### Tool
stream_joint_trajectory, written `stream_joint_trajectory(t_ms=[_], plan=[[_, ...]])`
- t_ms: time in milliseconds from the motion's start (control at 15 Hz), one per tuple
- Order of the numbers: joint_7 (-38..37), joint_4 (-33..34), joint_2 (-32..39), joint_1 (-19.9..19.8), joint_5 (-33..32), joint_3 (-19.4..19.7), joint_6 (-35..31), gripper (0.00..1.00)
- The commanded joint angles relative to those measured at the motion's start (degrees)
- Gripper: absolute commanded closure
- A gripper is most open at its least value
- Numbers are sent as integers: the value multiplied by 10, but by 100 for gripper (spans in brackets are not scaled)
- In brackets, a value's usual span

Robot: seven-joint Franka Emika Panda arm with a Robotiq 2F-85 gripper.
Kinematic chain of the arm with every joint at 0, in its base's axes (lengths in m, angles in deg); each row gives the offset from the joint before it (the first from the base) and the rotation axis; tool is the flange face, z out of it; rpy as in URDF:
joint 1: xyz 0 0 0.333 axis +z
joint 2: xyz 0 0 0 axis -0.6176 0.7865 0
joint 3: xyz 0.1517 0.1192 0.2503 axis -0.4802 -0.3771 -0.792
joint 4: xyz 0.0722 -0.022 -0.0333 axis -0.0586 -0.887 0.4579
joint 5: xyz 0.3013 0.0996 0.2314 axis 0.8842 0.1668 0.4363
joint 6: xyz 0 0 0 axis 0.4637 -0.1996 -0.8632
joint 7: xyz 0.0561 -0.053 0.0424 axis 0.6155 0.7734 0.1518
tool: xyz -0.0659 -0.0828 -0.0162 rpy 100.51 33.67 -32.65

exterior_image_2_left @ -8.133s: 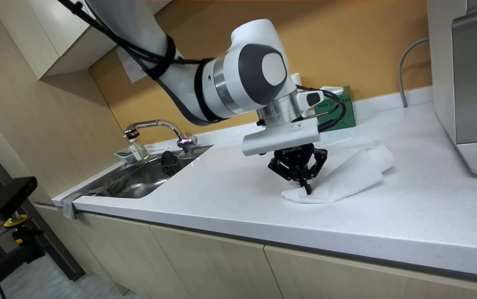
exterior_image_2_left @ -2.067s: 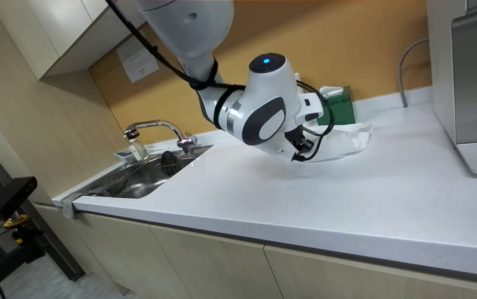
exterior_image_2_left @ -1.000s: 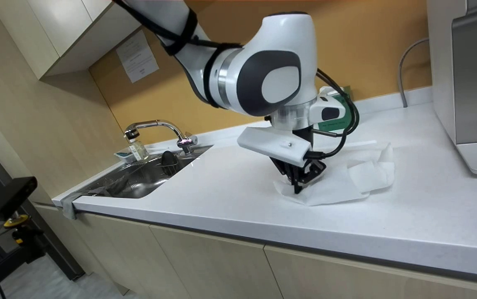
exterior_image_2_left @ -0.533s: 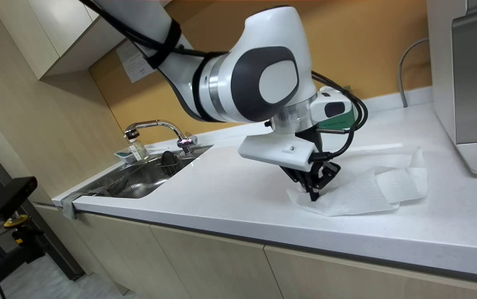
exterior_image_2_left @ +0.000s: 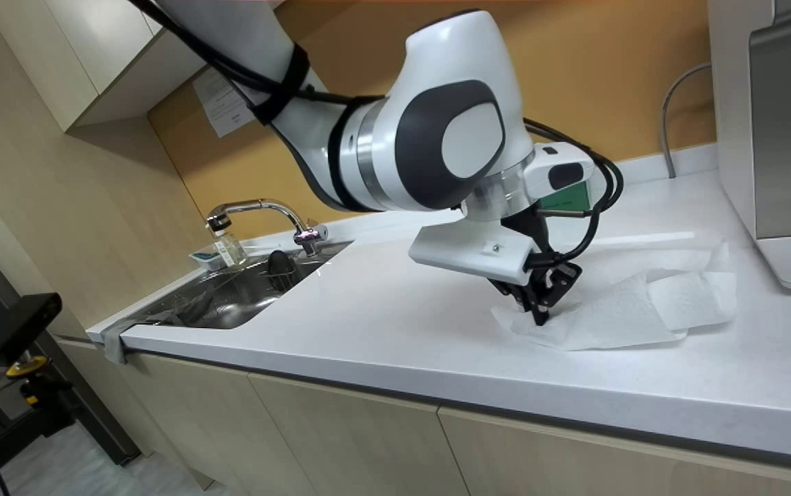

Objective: Use the paper towel to clean the surface

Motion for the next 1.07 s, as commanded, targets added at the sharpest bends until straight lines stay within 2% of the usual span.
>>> stream_joint_trajectory(t_ms=[0, 267, 533, 667, 1000], plan=[[-58, 17, 4, 25, -66, 46, 9, 60], [-104, 33, -21, 48, -149, 96, 29, 33], [-101, 48, -53, 40, -159, 90, 49, 5], [-103, 51, -70, 36, -154, 85, 60, 0], [-127, 57, -101, 28, -134, 75, 105, 0]])
